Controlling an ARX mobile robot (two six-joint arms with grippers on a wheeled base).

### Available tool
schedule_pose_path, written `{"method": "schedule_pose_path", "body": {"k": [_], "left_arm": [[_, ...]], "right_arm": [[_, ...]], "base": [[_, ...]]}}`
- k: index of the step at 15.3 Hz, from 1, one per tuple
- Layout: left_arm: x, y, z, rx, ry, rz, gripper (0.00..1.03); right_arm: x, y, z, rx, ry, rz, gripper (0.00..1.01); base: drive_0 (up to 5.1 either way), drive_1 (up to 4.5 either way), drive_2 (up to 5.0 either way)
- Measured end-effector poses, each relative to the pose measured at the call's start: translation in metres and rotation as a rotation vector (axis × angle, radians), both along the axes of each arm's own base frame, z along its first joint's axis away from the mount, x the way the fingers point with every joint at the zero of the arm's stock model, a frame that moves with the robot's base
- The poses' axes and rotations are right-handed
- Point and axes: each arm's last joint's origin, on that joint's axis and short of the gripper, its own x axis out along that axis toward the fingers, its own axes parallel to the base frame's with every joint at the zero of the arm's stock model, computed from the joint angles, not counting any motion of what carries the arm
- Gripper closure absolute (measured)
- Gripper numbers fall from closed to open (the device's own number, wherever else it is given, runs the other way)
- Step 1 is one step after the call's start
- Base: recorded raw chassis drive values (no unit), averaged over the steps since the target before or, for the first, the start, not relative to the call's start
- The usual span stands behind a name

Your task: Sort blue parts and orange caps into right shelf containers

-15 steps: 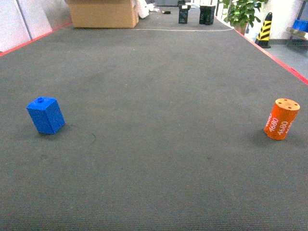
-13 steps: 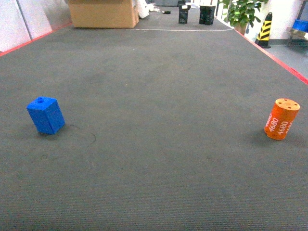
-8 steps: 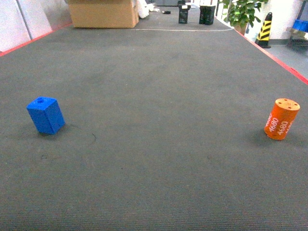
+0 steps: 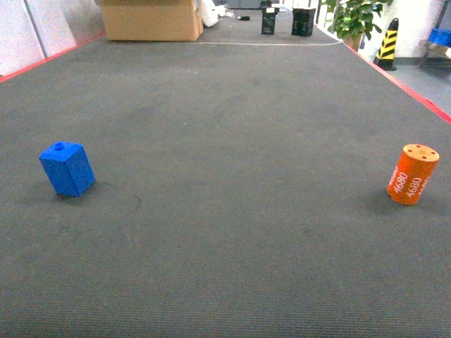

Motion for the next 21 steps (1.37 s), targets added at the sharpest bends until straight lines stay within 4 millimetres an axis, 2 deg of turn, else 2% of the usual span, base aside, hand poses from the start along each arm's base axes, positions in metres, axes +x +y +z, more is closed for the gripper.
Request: {"method": "schedule_pose_path", "body": {"k": [21], "left_arm": [[0.0000,0.0000,0.0000,0.000,0.000,0.000,0.05]], "right_arm": [[0.0000,0.0000,0.0000,0.000,0.000,0.000,0.03]], "base": [[0.0,0.00,0.0]]}}
